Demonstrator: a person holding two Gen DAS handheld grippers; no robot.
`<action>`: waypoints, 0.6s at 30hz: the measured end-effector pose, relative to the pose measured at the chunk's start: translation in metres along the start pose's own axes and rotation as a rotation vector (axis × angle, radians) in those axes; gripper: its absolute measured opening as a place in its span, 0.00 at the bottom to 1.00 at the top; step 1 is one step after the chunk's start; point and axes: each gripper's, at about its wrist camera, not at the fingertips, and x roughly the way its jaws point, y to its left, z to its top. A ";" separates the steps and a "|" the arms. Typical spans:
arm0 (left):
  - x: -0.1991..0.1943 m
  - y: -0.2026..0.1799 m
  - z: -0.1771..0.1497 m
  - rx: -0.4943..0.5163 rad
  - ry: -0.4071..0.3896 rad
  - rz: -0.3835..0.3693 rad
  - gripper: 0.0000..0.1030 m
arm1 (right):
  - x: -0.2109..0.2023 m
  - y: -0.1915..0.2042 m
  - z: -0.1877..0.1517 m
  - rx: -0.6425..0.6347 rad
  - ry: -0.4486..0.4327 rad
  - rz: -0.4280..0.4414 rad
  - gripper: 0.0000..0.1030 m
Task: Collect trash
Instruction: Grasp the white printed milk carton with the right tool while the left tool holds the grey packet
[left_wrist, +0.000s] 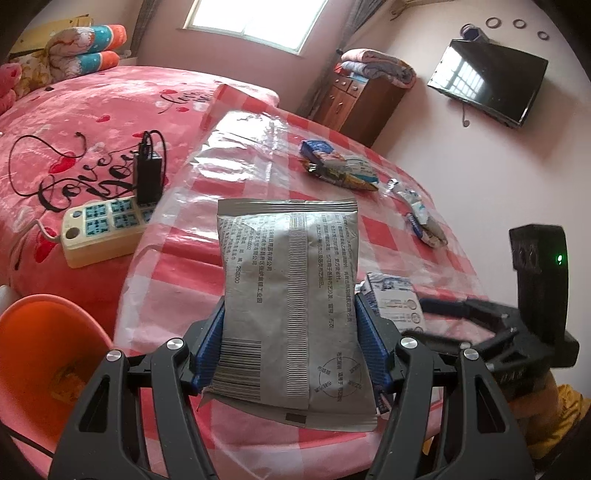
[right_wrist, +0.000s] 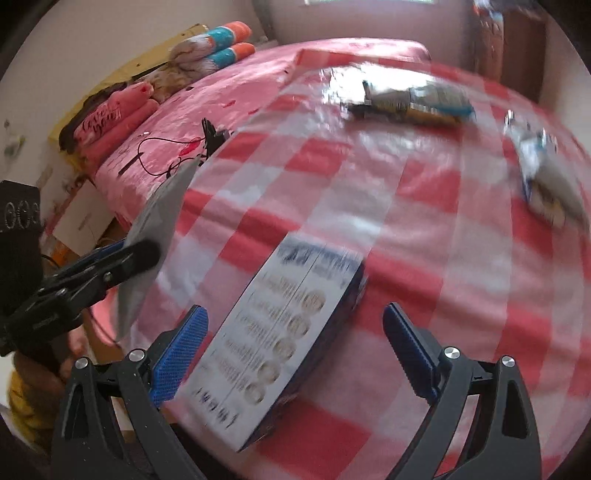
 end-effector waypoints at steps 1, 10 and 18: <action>0.001 0.000 0.000 0.002 -0.001 -0.008 0.64 | 0.001 0.003 -0.002 -0.003 0.003 -0.014 0.92; -0.003 0.003 0.000 0.004 -0.016 -0.013 0.64 | 0.015 0.023 -0.004 -0.082 0.004 -0.131 0.86; -0.002 -0.003 0.002 -0.001 -0.019 0.010 0.64 | 0.016 0.024 -0.007 -0.163 -0.031 -0.103 0.79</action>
